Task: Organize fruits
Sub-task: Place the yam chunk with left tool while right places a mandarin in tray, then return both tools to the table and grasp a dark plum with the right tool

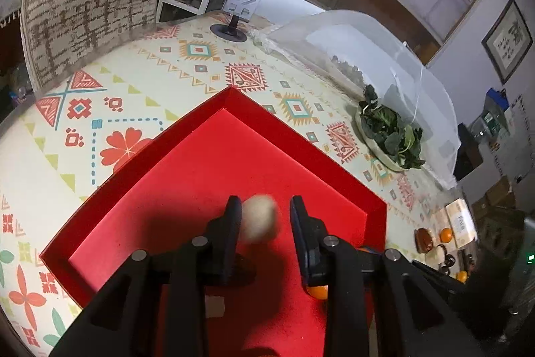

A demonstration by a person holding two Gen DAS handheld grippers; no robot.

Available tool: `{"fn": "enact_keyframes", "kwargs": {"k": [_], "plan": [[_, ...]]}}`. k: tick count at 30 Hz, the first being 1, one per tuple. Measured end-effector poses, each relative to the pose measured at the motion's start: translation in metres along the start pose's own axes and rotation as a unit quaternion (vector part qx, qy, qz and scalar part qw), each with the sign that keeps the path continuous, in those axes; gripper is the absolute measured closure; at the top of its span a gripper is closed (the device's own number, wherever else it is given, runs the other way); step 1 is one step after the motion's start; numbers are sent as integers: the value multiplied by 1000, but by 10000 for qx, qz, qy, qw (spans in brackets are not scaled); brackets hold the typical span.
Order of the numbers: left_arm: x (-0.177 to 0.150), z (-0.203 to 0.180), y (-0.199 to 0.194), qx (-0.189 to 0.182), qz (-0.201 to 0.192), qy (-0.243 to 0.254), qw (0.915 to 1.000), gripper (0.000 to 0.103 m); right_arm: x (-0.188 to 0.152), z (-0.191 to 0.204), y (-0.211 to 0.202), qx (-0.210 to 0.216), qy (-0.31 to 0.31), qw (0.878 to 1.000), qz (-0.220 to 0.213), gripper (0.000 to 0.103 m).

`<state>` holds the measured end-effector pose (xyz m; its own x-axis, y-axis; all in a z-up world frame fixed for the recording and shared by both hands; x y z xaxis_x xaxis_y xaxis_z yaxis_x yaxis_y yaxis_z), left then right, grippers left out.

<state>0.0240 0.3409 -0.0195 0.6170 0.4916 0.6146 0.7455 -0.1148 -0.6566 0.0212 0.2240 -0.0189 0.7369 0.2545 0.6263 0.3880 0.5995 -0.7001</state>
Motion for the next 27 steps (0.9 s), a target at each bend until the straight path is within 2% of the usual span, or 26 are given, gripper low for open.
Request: {"fn": "enact_keyframes", "kwargs": {"k": [4,6,7,9,13,16,18,22,27], "plan": [[1,-1,-6,-72,-31,-100,9999,68,5,3,3,-88,-90,9999,-58,64],[2,-4,-11,-116,-75,-171,9998,59,6,3,2,-100,-78,9999,-96,63],[1,-6,-14,-142,-88,-195,9997,58,6,3,0,-80,-48,9999,-130,61],[0,-11,-17,-200,-93,-218,9995,53,8,3,-6,-36,0,9998,-188,56],[-1,-29,-30,-344,-173,-224,9990,43,12,-1,-31,-15,41,9991,-418,55],[-3,-50,-41,-339,-285,-151,9989,28,12,-9,-55,-49,96,9980,-624,50],[-5,-63,-46,-302,-337,-148,9989,14,9,-20,-74,-69,225,9968,-770,49],[-28,-111,-49,-936,-97,-7,9956,14,-3,-59,-116,-212,553,9930,-1024,49],[-74,-164,-32,-1301,371,445,9898,14,-31,-146,-182,-976,941,9824,-1282,48]]}}
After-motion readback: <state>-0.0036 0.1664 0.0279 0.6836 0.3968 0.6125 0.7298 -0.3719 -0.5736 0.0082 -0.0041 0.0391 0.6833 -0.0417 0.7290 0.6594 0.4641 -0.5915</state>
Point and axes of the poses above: each gripper's, at about its wrist camera, not at the fingertips, and y roughly the way its jaws point, z to its left, x to its top, the point moved 10 cm from there along y, roughly the way its jaws point, and after that the axes turned 4 degrees about -z, right-handed, at the moved point
